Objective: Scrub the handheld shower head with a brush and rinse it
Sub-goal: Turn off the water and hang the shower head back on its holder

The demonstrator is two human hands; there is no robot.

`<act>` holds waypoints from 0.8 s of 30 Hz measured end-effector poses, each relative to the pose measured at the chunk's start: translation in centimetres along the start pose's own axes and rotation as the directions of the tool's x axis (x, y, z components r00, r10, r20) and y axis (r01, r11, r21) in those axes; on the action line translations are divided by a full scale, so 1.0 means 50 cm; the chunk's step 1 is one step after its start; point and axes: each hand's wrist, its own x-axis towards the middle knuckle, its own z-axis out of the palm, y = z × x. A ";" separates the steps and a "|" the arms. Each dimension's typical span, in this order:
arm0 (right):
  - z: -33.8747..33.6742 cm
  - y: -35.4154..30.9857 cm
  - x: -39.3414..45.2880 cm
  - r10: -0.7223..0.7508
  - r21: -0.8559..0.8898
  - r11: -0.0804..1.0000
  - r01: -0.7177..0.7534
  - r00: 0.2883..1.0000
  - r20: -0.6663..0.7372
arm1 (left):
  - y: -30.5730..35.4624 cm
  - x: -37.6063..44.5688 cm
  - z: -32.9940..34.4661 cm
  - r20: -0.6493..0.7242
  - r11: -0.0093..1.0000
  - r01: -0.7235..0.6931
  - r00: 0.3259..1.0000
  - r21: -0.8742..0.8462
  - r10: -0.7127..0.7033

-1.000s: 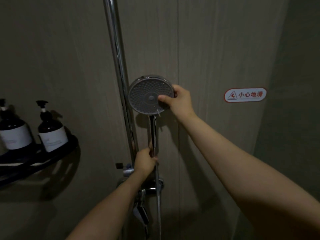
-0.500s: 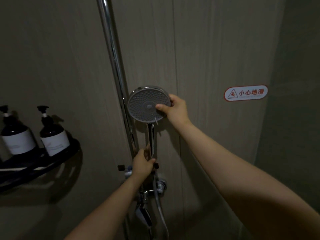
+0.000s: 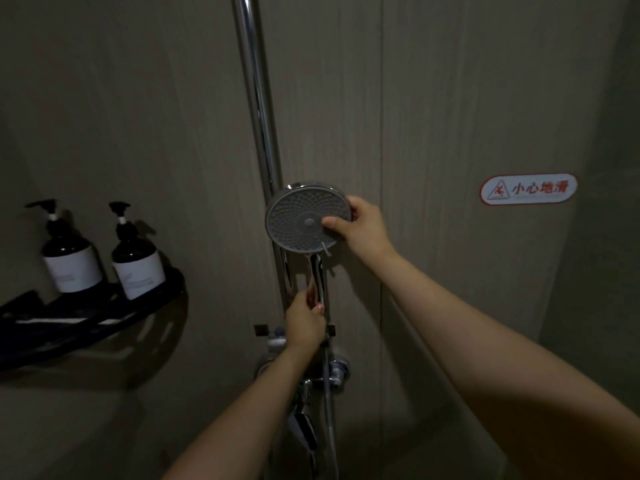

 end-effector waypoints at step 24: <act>-0.062 -0.029 0.012 0.013 -0.230 0.973 0.031 0.982 0.191 | 0.000 0.008 -0.033 0.201 0.979 -0.101 0.977 0.174 0.065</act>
